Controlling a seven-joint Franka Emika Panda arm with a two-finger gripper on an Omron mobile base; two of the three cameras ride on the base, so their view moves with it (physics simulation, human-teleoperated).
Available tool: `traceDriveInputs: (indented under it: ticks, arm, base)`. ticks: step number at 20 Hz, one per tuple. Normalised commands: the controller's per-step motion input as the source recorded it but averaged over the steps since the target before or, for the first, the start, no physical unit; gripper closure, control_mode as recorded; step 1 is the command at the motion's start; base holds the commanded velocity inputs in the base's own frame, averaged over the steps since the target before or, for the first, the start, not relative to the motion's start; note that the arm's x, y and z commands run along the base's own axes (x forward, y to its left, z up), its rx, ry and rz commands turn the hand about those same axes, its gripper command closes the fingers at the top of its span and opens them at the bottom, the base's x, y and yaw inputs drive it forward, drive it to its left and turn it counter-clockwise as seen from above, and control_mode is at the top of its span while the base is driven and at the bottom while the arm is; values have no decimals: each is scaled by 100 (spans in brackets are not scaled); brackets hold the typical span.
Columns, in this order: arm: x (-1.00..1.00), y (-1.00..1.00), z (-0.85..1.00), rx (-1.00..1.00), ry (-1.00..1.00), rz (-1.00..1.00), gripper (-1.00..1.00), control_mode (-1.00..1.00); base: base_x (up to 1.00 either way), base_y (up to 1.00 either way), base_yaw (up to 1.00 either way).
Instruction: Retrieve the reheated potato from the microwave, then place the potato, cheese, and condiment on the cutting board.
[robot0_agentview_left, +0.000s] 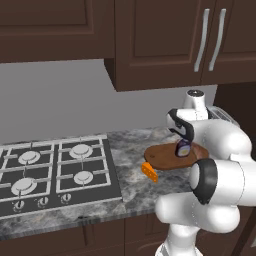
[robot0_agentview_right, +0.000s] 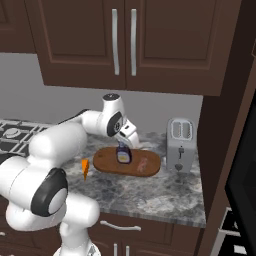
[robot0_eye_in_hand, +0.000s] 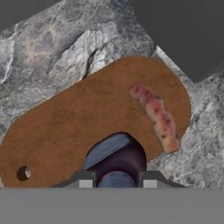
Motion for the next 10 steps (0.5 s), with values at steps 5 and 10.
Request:
traceDriveInputs:
  ticks: [5,10]
  arm:
    - [-1,0,-19,-2,-14,5,100,-100]
    - [-2,1,-29,-6,-8,2,100,-100]
  base:
    - [0,0,0]
    - [0,0,0]
